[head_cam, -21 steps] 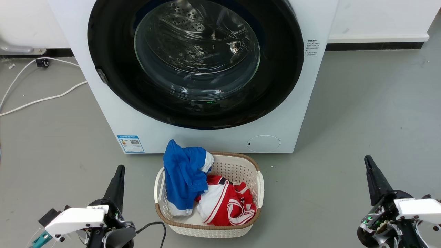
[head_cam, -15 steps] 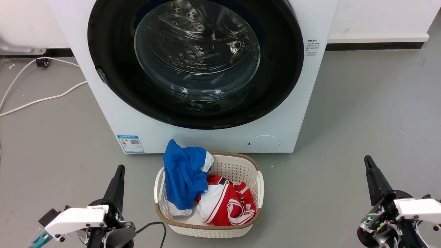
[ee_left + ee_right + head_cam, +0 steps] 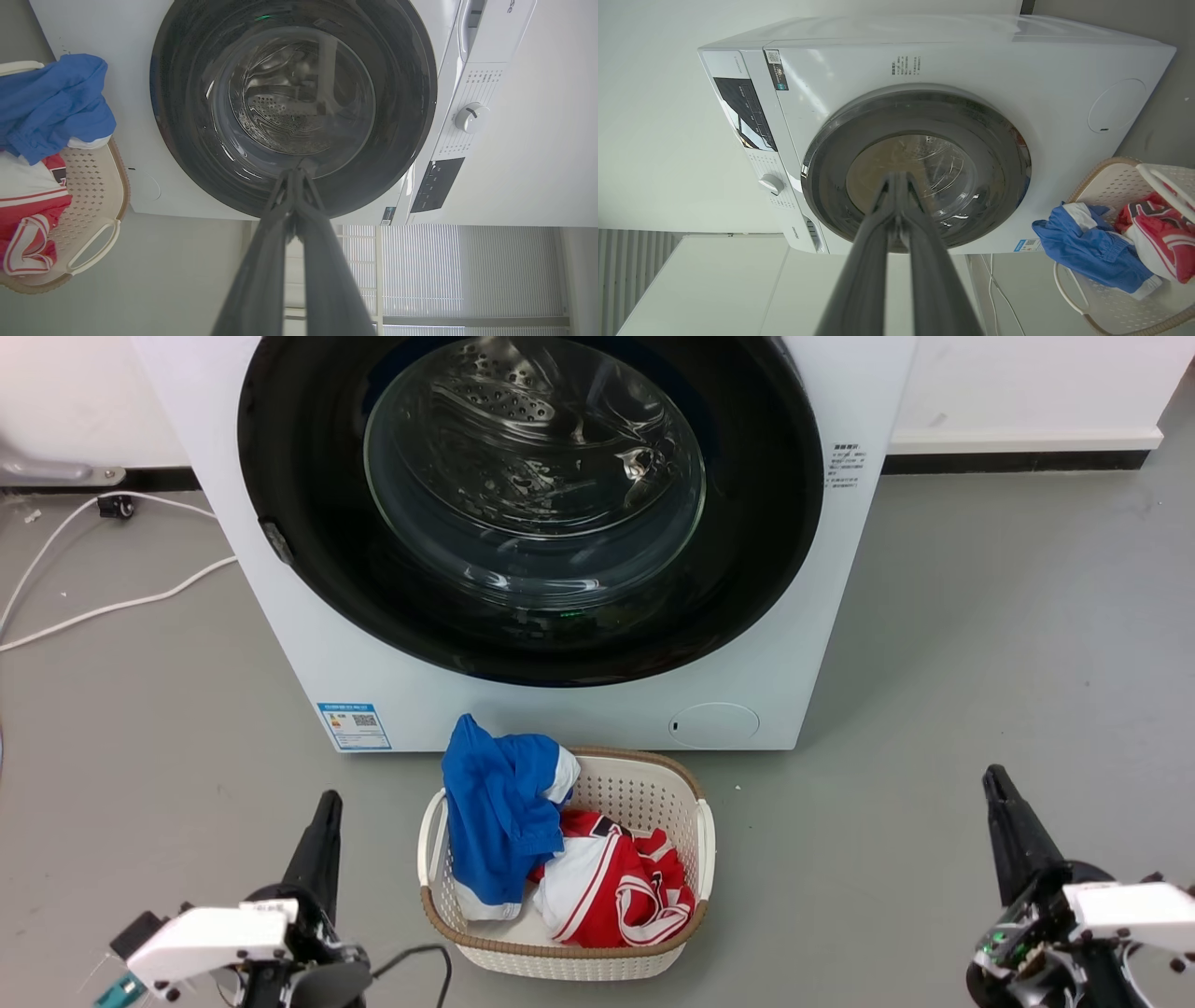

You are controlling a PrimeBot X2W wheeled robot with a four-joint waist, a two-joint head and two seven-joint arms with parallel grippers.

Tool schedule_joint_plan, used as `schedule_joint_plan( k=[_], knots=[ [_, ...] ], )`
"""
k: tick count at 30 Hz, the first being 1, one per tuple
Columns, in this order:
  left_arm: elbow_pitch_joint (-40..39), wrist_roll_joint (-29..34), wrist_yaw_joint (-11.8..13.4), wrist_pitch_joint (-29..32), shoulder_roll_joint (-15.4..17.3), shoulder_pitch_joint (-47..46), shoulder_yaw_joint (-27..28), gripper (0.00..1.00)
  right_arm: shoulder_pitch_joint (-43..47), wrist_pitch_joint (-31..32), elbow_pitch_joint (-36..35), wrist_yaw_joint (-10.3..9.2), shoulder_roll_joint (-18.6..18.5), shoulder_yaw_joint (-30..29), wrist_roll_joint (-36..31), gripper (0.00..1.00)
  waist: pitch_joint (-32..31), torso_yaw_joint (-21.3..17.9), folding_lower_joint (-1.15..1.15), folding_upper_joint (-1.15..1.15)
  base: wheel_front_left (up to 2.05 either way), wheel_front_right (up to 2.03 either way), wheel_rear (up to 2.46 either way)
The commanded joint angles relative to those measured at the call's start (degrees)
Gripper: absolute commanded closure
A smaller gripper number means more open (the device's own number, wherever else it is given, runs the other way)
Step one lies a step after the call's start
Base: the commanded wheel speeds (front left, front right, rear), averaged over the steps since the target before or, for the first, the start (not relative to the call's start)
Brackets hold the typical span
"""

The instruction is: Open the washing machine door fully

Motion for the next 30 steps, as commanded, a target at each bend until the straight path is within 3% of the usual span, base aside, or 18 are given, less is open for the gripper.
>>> schedule_joint_plan(
  k=[1,14,30],
  knots=[
    [0.30,-0.04,0.00,-0.05,-0.04,0.11,-0.04,0.00,0.18,-0.02,0.26,0.00,0.01,0.04,-0.01,0.00,0.00,0.00,0.00,0.00,0.00,0.00,0.00],
    [-1.53,2.80,-0.01,-3.42,0.14,-0.05,-3.46,0.00,1.13,-3.44,-1.15,0.01,0.13,1.78,-4.58,0.00,0.09,-0.06,0.00,0.00,0.00,0.00,0.00],
    [-6.00,22.86,-0.04,-7.29,0.94,-0.54,-6.65,0.00,1.81,-7.31,-5.35,0.03,0.19,2.17,-28.51,0.00,0.10,0.02,0.00,0.00,0.00,0.00,0.00]
  ],
)
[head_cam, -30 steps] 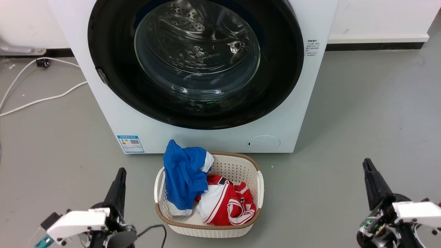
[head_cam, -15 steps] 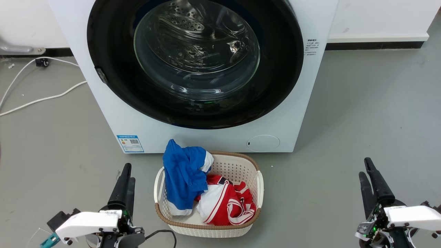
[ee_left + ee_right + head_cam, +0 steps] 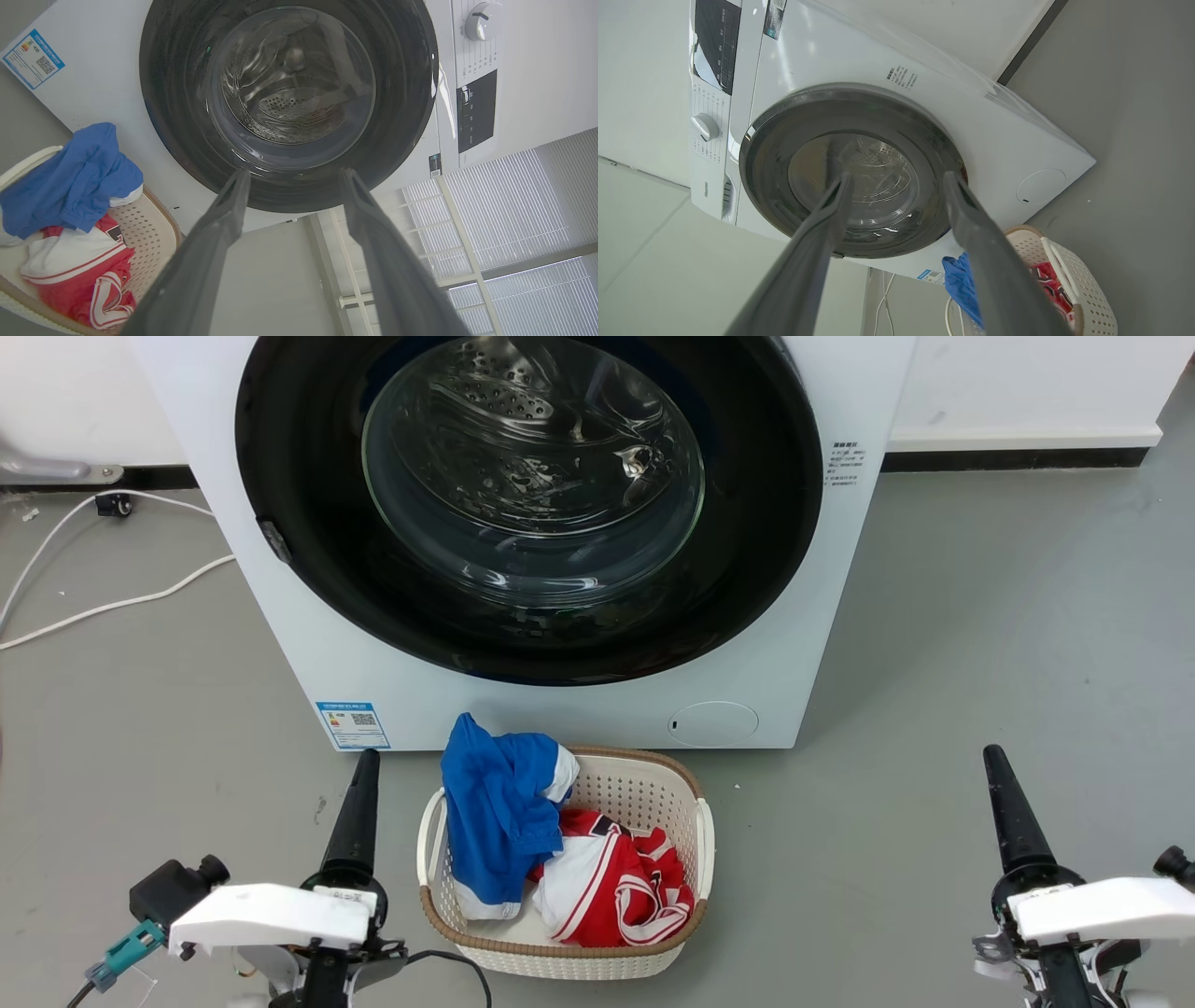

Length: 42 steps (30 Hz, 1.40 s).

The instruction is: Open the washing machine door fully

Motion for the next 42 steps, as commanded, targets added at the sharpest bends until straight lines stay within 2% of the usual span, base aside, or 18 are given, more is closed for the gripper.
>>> schedule_joint_plan(
  k=[1,16,27,42],
  knots=[
    [-1.30,3.18,-0.10,-0.74,0.64,-1.57,-0.62,0.00,-0.49,-0.66,-1.54,0.04,-0.10,0.36,-3.54,0.00,-0.02,0.01,0.00,0.00,0.00,0.00,0.00],
    [-0.95,24.27,-0.01,-3.95,2.24,-2.16,-3.67,0.00,0.27,-3.39,-2.54,0.07,-0.03,1.39,-23.85,0.00,0.11,0.05,0.00,0.00,0.00,0.00,0.00],
    [0.09,34.76,1.34,-5.86,3.33,-3.07,-5.15,0.00,0.21,-3.56,-2.98,0.08,0.02,1.27,-33.53,0.00,0.60,-0.11,0.00,0.00,0.00,0.00,0.00],
    [0.65,45.43,3.83,-8.22,5.43,-4.26,-7.37,0.00,0.14,-4.22,-3.35,0.10,0.08,1.19,-44.31,0.00,1.20,-0.21,0.00,0.00,0.00,0.00,0.00]
  ],
)
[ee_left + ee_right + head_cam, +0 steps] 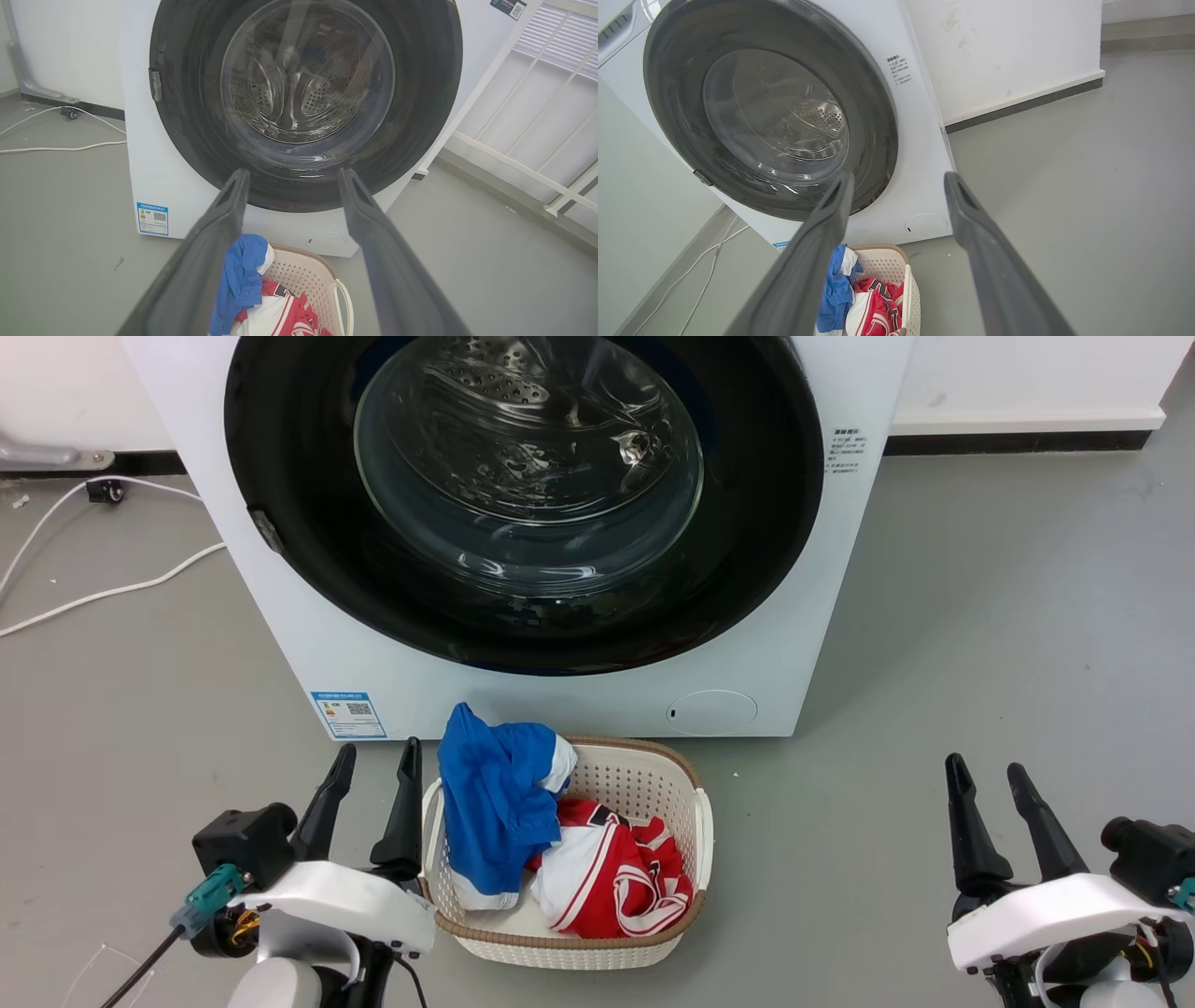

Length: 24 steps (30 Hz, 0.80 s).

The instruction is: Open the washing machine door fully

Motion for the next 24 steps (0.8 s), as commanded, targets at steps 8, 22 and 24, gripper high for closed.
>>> schedule_joint_plan(
  k=[8,22,24],
  knots=[
    [0.26,5.93,1.29,-1.76,1.25,-1.66,-1.41,0.00,-0.57,-0.69,-1.22,0.10,0.04,0.12,-6.47,0.00,0.33,0.00,-0.01,0.00,0.00,0.00,0.00],
    [2.00,11.10,1.32,-3.42,1.34,-2.18,-2.01,0.00,0.01,-1.59,-1.44,0.11,0.09,0.54,-12.26,0.00,0.60,-0.19,-0.01,0.00,0.00,0.00,0.00],
    [2.29,11.86,1.20,-3.65,1.34,-2.25,-2.00,0.00,0.08,-1.77,-1.44,0.11,0.10,0.59,-12.95,0.00,0.60,-0.23,-0.01,0.00,0.00,0.00,0.00]
  ],
)
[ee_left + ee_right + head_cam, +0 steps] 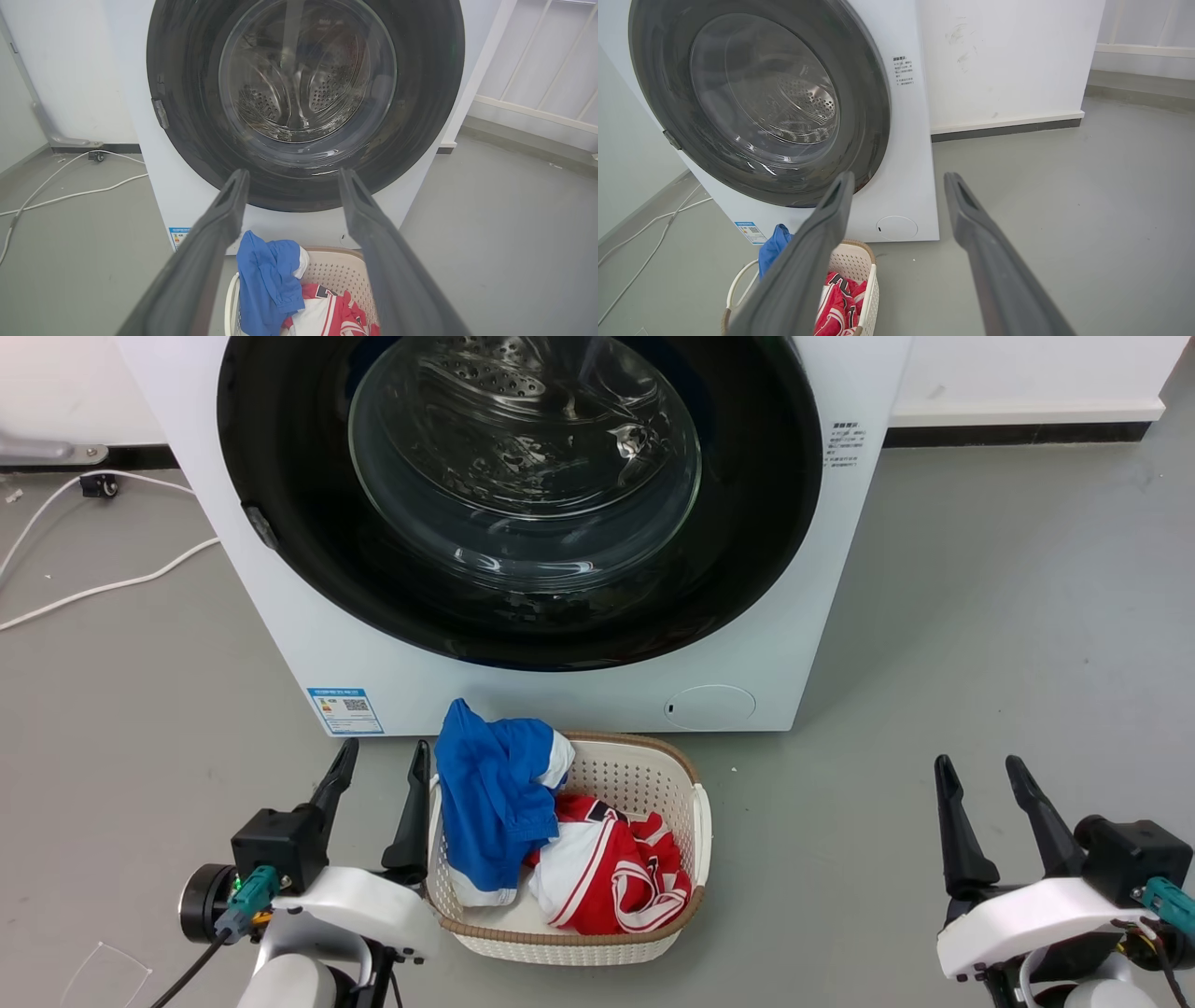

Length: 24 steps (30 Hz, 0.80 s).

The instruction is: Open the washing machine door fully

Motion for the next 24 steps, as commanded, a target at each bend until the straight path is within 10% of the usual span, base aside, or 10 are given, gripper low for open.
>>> schedule_joint_plan(
  k=[1,24],
  knots=[
    [0.06,1.08,-0.27,-0.49,0.01,-1.16,-0.08,0.00,-0.05,-0.44,-0.55,0.10,0.08,0.11,-1.24,0.00,-0.01,-0.02,0.00,0.00,0.00,0.00,0.00],
    [4.39,8.51,-2.49,-3.24,-1.70,-1.68,1.42,0.00,0.70,-2.92,0.69,0.07,0.18,0.41,-7.85,0.00,-0.12,-0.22,0.00,0.00,0.00,0.00,0.00]
  ],
)
